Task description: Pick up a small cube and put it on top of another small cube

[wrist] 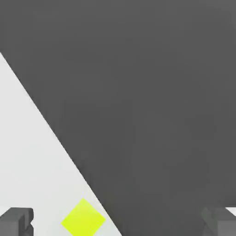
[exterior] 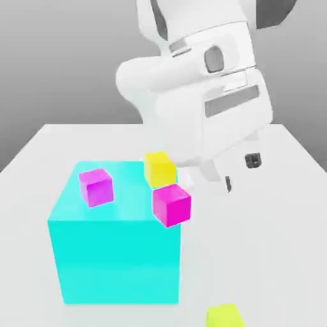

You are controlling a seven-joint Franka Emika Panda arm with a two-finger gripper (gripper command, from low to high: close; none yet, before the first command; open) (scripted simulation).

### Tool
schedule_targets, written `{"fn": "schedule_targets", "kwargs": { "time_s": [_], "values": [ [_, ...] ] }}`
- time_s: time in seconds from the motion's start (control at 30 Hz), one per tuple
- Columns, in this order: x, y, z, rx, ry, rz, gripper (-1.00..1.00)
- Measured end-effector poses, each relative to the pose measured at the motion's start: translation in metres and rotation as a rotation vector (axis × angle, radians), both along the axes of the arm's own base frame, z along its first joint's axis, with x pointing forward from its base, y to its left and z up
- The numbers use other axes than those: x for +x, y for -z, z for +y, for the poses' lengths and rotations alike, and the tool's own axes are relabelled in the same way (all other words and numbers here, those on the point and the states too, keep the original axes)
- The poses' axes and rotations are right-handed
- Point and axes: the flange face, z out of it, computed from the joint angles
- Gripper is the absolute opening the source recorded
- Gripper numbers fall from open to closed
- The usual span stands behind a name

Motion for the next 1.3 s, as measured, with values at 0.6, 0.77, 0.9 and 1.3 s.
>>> {"fn": "schedule_targets", "kwargs": {
  "time_s": [0.6, 0.77, 0.9, 1.3],
  "values": [
    [-0.007, 0.197, 0.03, -0.308, -0.684, 0.113, 0.0],
    [-0.008, 0.263, 0.03, -0.327, -0.722, 0.117, -1.0],
    [-0.008, 0.263, 0.03, -0.327, -0.723, 0.119, -1.0],
    [-0.009, 0.19, 0.056, -0.279, -0.96, 0.097, -1.0]
  ]
}}
